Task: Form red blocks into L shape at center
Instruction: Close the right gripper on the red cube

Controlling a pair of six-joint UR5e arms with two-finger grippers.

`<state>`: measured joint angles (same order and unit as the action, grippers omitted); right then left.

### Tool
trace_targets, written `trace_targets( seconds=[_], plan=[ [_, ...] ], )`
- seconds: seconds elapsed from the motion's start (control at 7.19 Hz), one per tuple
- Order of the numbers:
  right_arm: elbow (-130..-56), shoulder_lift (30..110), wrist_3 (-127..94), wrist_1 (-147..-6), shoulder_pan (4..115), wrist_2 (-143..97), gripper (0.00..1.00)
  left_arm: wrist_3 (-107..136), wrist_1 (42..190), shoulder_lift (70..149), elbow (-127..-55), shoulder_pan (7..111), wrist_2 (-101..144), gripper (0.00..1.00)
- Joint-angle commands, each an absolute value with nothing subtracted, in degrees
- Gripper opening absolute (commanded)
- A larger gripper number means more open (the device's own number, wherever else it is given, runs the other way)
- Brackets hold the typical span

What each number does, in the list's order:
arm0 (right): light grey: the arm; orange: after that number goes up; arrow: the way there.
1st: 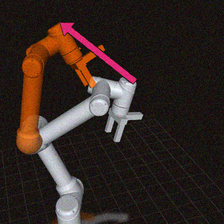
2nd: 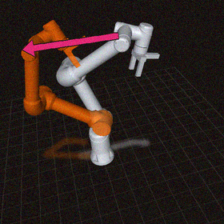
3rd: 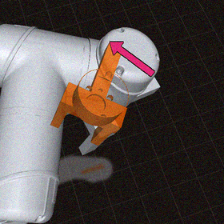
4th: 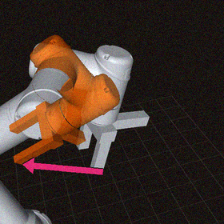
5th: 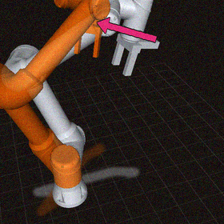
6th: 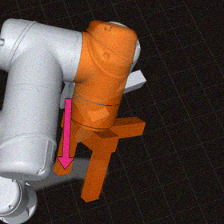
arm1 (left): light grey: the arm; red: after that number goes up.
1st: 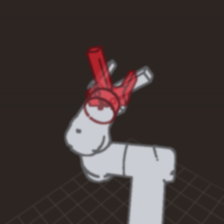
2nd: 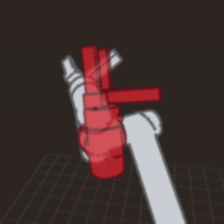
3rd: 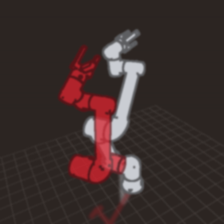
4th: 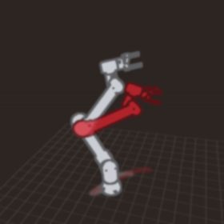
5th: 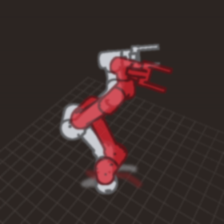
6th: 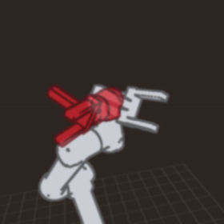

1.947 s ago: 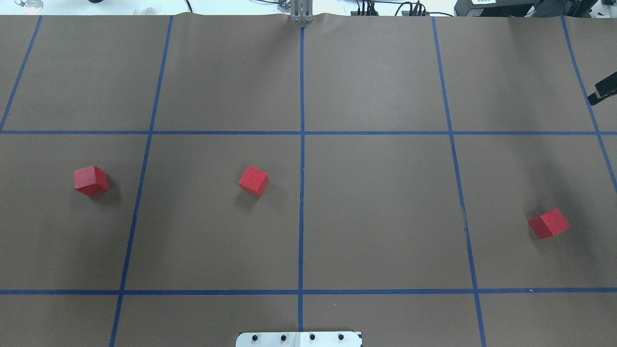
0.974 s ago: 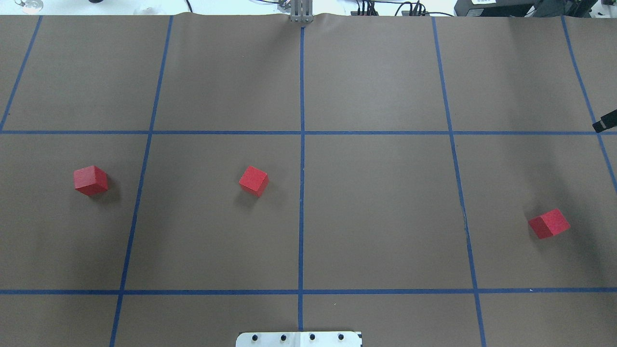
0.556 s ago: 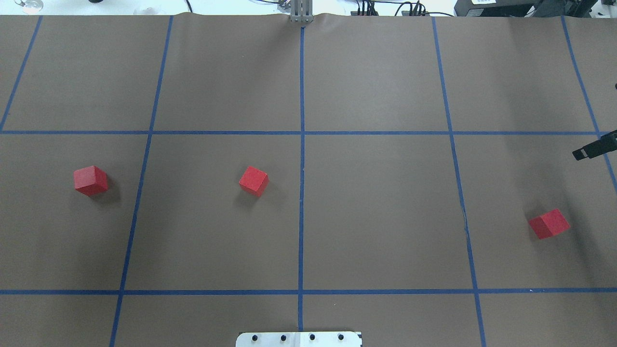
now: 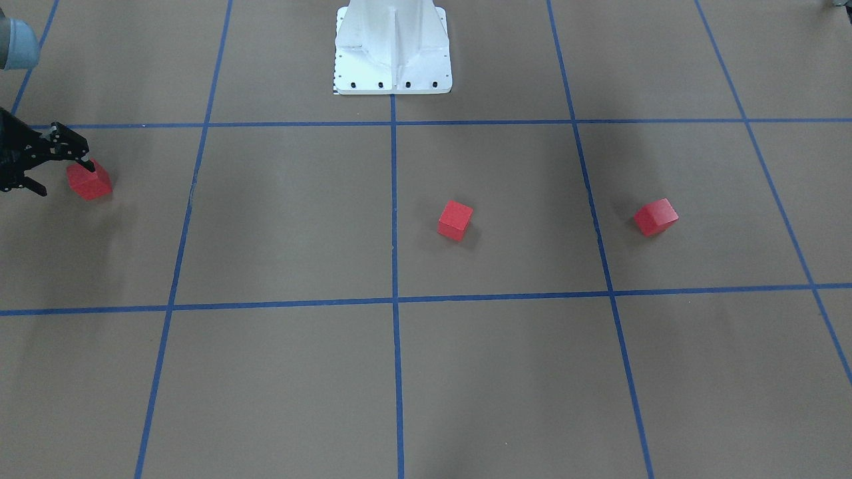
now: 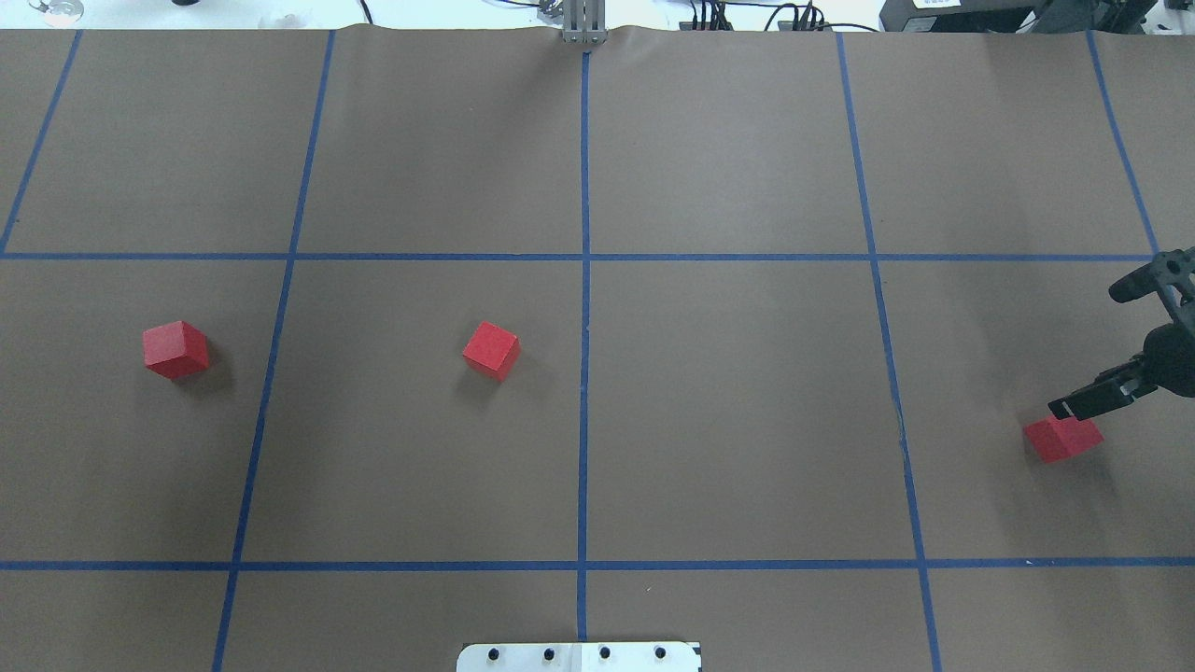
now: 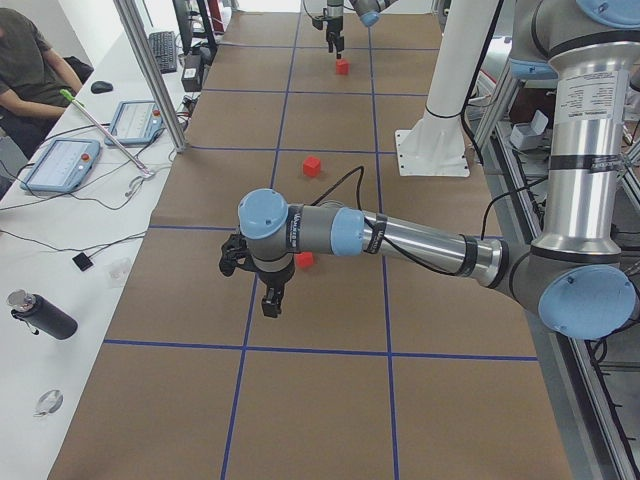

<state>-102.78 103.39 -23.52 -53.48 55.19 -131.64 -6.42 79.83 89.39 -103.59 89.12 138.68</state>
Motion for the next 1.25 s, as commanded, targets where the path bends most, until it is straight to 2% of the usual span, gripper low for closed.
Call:
trace_targets(
  seconds=[0.0,0.14,0.28,0.56,0.7,0.97,1.11],
  plan=[
    [-102.4,103.7,-25.4,-53.4,52.0,-129.2,0.99,-6.4,79.8,89.4,-103.7,89.1,138.7,1.0],
    [-102.1,103.5,-25.4,-53.6,50.7,-127.9,0.99,-6.4,79.8,89.4,-103.7,89.1,138.7,1.0],
    [-101.9,103.3,-25.5,-53.7,50.5,-127.8,0.81,-6.4,79.8,89.4,-103.7,89.1,138.7,1.0],
    [-100.5,103.4,-25.6,-53.7,50.5,-127.9,0.09,-6.4,79.8,89.4,-103.7,89.1,138.7,1.0],
    [-100.6,103.5,-25.6,-53.5,50.6,-128.0,0.0,-6.4,79.8,89.4,-103.7,89.1,138.8,1.0],
    [-107.5,101.7,-31.6,-56.7,51.4,-128.7,0.0,-6.5,80.2,89.5,-103.8,89.1,138.8,1.0],
    [-108.4,92.9,-35.6,-65.0,51.8,-128.8,0.0,-6.4,81.3,89.3,-103.9,89.2,139.5,1.0]
  ],
)
